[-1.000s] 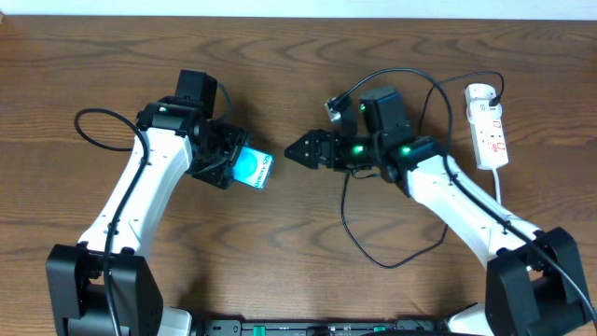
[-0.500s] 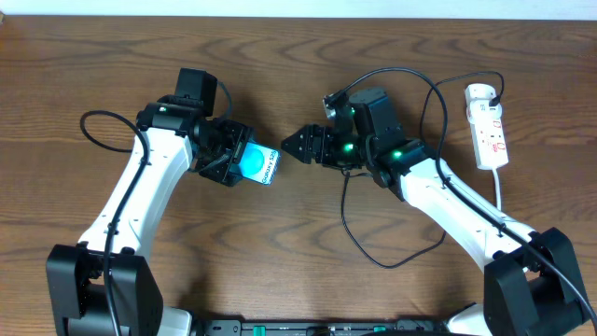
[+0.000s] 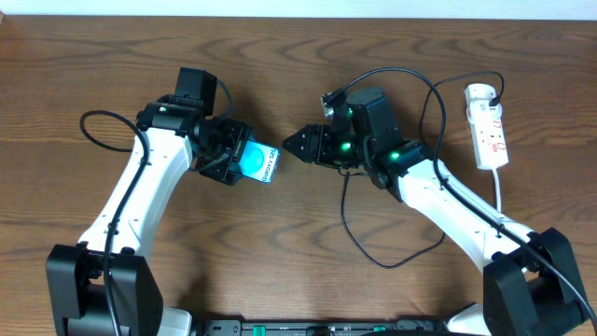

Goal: Plug charger to phone and switch on socket

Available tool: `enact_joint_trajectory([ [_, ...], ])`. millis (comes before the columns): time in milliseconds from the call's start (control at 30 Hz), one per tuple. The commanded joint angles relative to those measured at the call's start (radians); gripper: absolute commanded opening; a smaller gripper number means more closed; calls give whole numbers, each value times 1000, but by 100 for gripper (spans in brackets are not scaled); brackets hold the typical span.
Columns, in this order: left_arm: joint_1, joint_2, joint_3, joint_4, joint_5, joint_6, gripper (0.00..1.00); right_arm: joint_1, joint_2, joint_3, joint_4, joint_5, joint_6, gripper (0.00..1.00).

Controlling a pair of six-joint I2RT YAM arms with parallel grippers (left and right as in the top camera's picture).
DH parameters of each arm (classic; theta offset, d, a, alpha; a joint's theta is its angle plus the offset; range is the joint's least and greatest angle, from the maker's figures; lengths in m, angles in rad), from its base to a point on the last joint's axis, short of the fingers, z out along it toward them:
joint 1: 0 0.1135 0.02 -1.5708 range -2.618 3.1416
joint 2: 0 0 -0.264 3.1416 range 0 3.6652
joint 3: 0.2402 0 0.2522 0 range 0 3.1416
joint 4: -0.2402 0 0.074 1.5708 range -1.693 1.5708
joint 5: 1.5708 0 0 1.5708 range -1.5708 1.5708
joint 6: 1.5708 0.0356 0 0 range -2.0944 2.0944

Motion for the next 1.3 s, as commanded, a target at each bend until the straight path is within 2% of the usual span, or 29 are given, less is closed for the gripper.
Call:
enact_joint_trajectory([
  [0,2,0,3,0,-5,-14,7,30,8,15,13,0,21,51],
  [800,2,0,3,-5,180,-135,7,79,8,15,48,22,40,45],
  [1267,2,0,3,-39,206,-201,7,121,8,15,29,113,35,45],
])
